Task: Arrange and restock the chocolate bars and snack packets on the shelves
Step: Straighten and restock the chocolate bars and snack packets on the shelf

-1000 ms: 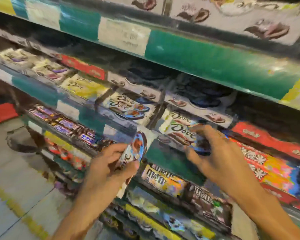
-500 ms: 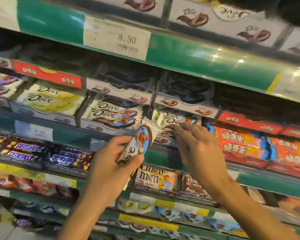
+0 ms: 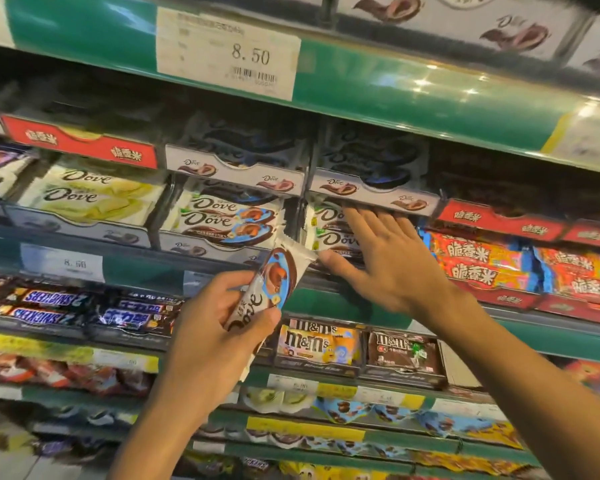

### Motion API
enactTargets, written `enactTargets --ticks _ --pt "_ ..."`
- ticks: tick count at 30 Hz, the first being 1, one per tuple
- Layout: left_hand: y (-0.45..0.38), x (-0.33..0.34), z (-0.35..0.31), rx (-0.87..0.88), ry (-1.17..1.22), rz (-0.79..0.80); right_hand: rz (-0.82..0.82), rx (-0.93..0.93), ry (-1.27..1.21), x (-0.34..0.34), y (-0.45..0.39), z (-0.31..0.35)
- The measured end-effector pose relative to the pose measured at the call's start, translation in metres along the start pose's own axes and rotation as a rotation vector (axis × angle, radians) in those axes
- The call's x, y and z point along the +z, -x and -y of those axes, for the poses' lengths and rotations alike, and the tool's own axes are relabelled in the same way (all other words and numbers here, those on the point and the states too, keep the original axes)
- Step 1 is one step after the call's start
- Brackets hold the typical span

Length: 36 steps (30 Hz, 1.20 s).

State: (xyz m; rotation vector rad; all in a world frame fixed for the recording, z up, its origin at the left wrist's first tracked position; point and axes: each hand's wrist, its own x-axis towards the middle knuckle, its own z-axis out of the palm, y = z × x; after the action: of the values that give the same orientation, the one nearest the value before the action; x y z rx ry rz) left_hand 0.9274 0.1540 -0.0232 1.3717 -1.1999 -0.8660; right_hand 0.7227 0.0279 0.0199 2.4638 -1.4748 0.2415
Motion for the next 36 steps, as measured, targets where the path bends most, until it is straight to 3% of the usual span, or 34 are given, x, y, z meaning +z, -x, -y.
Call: enactTargets --ticks 6,15,27,36 --pt "-0.004 -0.002 0.002 -0.004 0.006 -0.008 -0.049 0.122 -0.011 0.002 0.009 0.028" --pt "-0.008 0.006 0.005 -0.020 0.032 0.003 0.046 -0.005 -0.026 0.002 -0.002 0.001" --pt "-0.012 0.016 -0.003 -0.022 0.032 0.021 0.166 -0.023 -0.116 -0.004 -0.018 -0.019" --pt "-0.009 0.019 0.000 -0.029 0.009 0.020 0.056 0.032 -0.115 0.001 -0.031 -0.013"
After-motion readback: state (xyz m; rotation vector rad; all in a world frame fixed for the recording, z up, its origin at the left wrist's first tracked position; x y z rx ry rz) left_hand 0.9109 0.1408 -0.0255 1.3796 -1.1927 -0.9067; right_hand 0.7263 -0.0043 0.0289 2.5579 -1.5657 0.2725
